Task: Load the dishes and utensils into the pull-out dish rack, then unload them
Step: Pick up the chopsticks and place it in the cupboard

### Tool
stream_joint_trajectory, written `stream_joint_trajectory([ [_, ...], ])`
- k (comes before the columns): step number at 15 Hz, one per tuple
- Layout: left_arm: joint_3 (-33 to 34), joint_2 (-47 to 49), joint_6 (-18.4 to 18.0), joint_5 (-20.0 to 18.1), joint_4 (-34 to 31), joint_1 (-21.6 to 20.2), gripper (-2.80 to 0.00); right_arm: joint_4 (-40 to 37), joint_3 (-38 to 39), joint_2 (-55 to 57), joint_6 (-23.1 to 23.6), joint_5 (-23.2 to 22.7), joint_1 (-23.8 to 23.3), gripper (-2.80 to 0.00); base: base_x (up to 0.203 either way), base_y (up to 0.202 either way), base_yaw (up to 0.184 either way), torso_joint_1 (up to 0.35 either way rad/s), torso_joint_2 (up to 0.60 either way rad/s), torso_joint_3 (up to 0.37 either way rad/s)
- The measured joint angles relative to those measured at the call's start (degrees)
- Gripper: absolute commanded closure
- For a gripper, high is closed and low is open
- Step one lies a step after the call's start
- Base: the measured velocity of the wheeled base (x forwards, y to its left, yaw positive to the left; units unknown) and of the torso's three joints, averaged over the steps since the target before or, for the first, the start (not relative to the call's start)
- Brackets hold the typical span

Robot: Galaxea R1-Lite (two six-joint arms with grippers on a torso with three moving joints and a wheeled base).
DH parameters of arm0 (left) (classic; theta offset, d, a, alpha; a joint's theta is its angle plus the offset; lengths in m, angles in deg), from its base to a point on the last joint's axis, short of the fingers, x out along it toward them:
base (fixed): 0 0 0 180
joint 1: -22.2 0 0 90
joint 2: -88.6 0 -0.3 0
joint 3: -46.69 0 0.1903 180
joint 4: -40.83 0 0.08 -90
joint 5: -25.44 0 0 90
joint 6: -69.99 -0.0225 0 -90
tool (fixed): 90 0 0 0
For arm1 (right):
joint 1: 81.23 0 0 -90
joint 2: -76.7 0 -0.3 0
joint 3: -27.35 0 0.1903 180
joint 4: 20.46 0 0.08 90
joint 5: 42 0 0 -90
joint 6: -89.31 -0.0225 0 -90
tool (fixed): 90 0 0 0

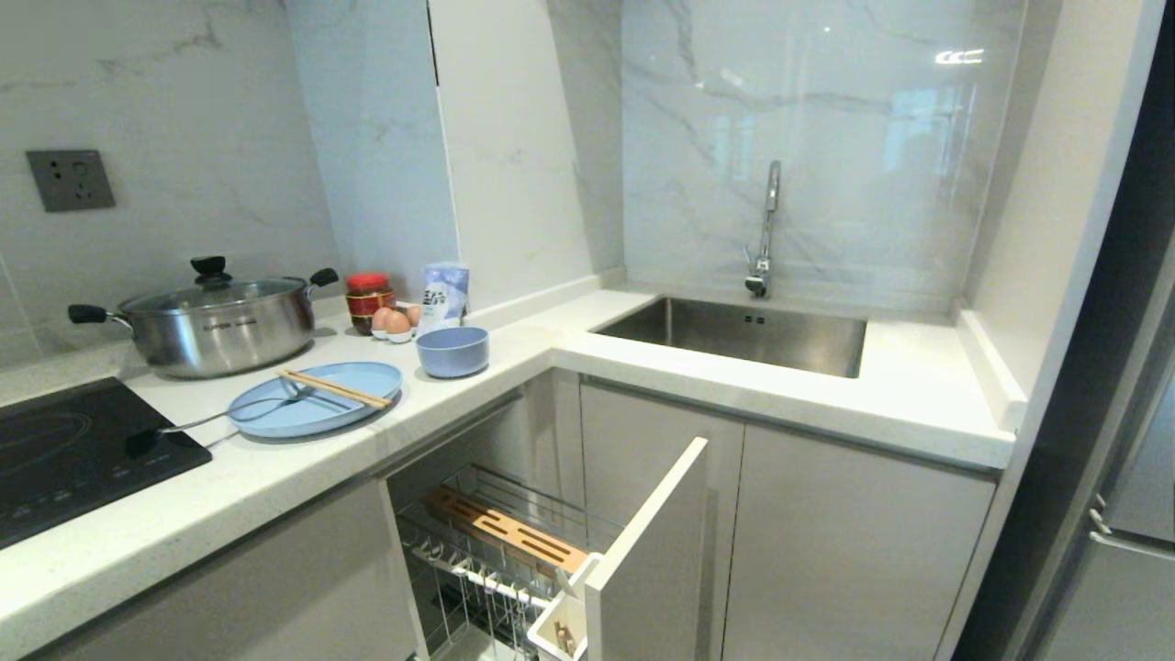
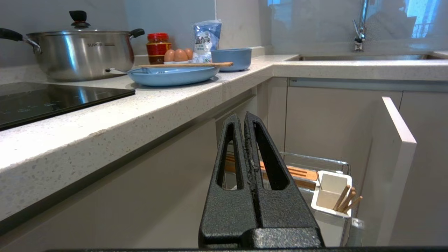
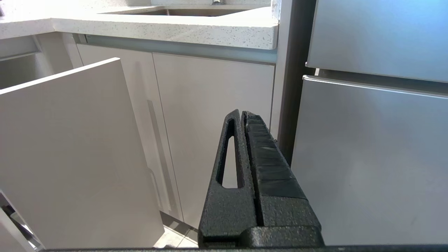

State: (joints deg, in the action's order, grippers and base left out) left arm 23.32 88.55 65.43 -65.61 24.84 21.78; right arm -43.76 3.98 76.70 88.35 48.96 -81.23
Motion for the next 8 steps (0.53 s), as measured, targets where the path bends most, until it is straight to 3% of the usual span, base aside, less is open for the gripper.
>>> stream_joint_trajectory([
  [8, 0.00, 0.02, 0.36, 0.20, -0.05, 0.00, 0.00, 0.00, 0.00, 0.00, 0.00, 0.00, 0.00, 0.00, 0.000, 0.000, 0.000, 0.000, 0.00, 0.000],
])
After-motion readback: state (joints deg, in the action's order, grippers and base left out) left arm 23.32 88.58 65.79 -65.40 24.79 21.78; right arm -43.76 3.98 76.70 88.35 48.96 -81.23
